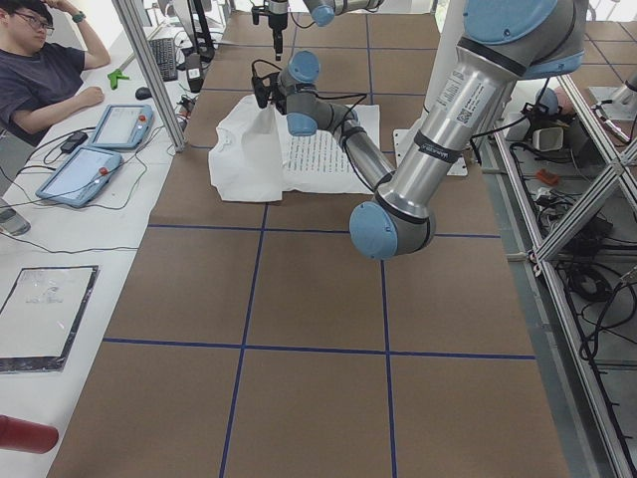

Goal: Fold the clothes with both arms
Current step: 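Grasp the other sleeve cuff with the left gripper and lift it, then lay the sleeve across the chest with the left gripper while right arm approaches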

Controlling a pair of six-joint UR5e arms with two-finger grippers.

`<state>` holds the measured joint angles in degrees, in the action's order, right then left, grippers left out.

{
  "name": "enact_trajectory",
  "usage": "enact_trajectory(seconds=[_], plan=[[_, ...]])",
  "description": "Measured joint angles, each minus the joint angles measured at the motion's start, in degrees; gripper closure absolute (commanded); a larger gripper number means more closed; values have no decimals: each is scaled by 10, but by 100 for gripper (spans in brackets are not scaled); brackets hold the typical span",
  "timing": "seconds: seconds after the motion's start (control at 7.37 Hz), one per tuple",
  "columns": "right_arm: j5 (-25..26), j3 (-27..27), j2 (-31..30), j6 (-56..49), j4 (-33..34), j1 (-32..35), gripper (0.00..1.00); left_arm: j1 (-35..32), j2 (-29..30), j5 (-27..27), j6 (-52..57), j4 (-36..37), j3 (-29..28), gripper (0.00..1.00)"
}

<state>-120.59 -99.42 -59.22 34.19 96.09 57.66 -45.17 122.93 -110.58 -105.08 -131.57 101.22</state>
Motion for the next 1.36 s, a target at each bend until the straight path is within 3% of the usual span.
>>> enact_trajectory(seconds=[0.68, 1.36], plan=[[0, 0, -1, 0, 0, -1, 0, 81, 50, 64, 1, 0, -38, 100], [0, 1, -4, 2, 0, -4, 0, 156, 119, 103, 40, -7, -160, 96]])
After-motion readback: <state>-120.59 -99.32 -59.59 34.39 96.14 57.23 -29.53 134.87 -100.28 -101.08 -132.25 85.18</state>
